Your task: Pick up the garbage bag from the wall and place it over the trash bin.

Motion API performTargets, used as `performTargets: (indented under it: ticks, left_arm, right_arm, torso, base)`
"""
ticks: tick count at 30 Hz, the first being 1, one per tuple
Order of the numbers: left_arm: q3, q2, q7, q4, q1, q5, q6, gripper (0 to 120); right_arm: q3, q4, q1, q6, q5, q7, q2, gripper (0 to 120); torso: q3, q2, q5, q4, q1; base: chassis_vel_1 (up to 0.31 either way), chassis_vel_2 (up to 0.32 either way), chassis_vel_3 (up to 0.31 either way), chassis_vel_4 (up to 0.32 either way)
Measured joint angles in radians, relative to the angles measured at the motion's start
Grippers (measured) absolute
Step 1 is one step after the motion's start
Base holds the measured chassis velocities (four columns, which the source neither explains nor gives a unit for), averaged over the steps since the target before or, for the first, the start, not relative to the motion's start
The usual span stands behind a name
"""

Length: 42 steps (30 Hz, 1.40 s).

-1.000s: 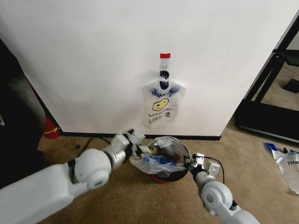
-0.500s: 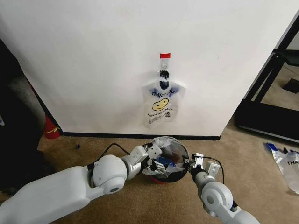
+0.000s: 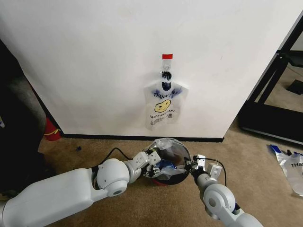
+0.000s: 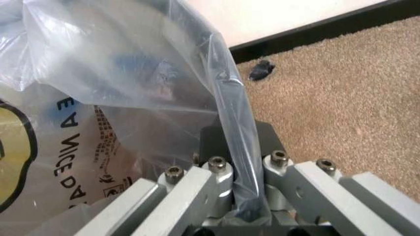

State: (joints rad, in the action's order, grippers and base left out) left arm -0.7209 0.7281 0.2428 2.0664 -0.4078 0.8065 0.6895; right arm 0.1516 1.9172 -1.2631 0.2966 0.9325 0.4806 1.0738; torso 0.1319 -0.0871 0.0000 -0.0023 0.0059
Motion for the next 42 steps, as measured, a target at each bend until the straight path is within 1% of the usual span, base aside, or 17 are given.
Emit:
performTargets:
  ticks: [3, 4, 5, 8, 10, 17, 22, 24, 25, 29, 31, 32, 36, 37, 42]
  left_arm:
    - [-0.003, -0.004, 0.000, 0.001, -0.007, -0.006, -0.008, 21]
    - [-0.003, -0.006, 0.000, 0.001, -0.008, -0.006, -0.009, 18]
    - [-0.003, -0.006, 0.000, 0.001, -0.008, -0.006, -0.009, 18]
    - [-0.001, -0.012, 0.001, 0.003, -0.017, -0.021, -0.028, 4]
    - [0.004, -0.015, 0.001, 0.005, -0.023, -0.028, -0.038, 0]
    - [0.022, -0.036, -0.008, 0.013, -0.071, -0.077, -0.075, 0]
    - [0.064, -0.053, -0.008, 0.024, -0.149, -0.143, -0.115, 0]
    - [0.106, -0.062, -0.010, 0.044, -0.205, -0.198, -0.140, 0]
    - [0.106, -0.062, -0.010, 0.044, -0.205, -0.198, -0.140, 0]
    - [0.149, -0.075, -0.009, 0.071, -0.289, -0.279, -0.198, 0]
    - [0.163, -0.083, -0.007, 0.078, -0.325, -0.302, -0.220, 0]
    - [0.163, -0.083, -0.007, 0.078, -0.325, -0.302, -0.220, 0]
    - [0.193, -0.094, -0.002, 0.085, -0.397, -0.333, -0.251, 0]
    - [0.208, -0.096, -0.001, 0.086, -0.431, -0.343, -0.261, 0]
    - [0.228, -0.090, 0.000, 0.076, -0.493, -0.378, -0.286, 0]
  right_arm:
    - [0.005, -0.004, 0.001, 0.000, 0.006, 0.001, 0.001, 0]
    - [0.005, -0.005, 0.001, 0.000, 0.006, 0.001, 0.001, 0]
    - [0.005, -0.005, 0.001, 0.000, 0.006, 0.001, 0.001, 0]
    - [0.005, -0.011, 0.002, 0.000, 0.008, 0.001, 0.006, 0]
    - [0.006, -0.013, 0.002, 0.000, 0.010, 0.003, 0.008, 0]
    - [0.012, -0.014, 0.001, -0.001, 0.025, 0.011, 0.014, 0]
    - [0.025, -0.010, 0.001, -0.001, 0.044, 0.021, 0.017, 0]
    - [0.033, -0.014, 0.003, -0.004, 0.053, 0.024, 0.018, 0]
    - [0.033, -0.014, 0.003, -0.004, 0.053, 0.024, 0.018, 0]
    - [0.041, -0.035, 0.017, -0.007, 0.085, 0.045, 0.034, 0]
    - [0.045, -0.039, 0.025, -0.007, 0.104, 0.060, 0.047, 0]
    - [0.045, -0.039, 0.025, -0.007, 0.104, 0.060, 0.047, 0]
    - [0.056, -0.039, 0.035, -0.003, 0.134, 0.086, 0.070, 0]
    - [0.062, -0.031, 0.037, 0.005, 0.150, 0.104, 0.078, 0]
    - [0.073, -0.010, 0.037, 0.016, 0.168, 0.131, 0.091, 0]
  torso:
    - [0.000, 0.000, 0.0000, 0.0000, 0.000]
    - [0.000, 0.000, 0.0000, 0.0001, 0.000]
    - [0.000, 0.000, 0.0000, 0.0001, 0.000]
    - [0.000, 0.000, 0.0000, 0.0000, 0.000]
    - [0.000, 0.000, 0.0000, 0.0000, 0.000]
    - [0.000, 0.000, 0.0000, 0.0000, 0.000]
    - [0.000, 0.000, -0.0001, 0.0000, 0.000]
    - [0.000, 0.000, 0.0000, 0.0000, 0.000]
    - [0.000, 0.000, 0.0000, 0.0000, 0.000]
    - [0.000, 0.000, -0.0001, -0.0001, 0.000]
    - [0.000, 0.000, 0.0000, 0.0000, 0.000]
    - [0.000, 0.000, 0.0000, 0.0000, 0.000]
    - [0.000, 0.000, 0.0000, 0.0000, 0.000]
    - [0.000, 0.000, 0.0000, 0.0000, 0.000]
    - [0.000, 0.000, -0.0001, 0.0001, 0.000]
  base:
    - [0.000, 0.000, 0.000, 0.000]
    - [0.000, 0.000, 0.000, 0.000]
    - [0.000, 0.000, 0.000, 0.000]
    - [0.000, 0.000, 0.000, 0.000]
    - [0.000, 0.000, 0.000, 0.000]
    - [0.000, 0.000, 0.000, 0.000]
    - [0.000, 0.000, 0.000, 0.000]
    - [0.000, 0.000, 0.000, 0.000]
    - [0.000, 0.000, 0.000, 0.000]
    - [0.000, 0.000, 0.000, 0.000]
    - [0.000, 0.000, 0.000, 0.000]
    - [0.000, 0.000, 0.000, 0.000]
    - [0.000, 0.000, 0.000, 0.000]
    - [0.000, 0.000, 0.000, 0.000]
    - [0.000, 0.000, 0.000, 0.000]
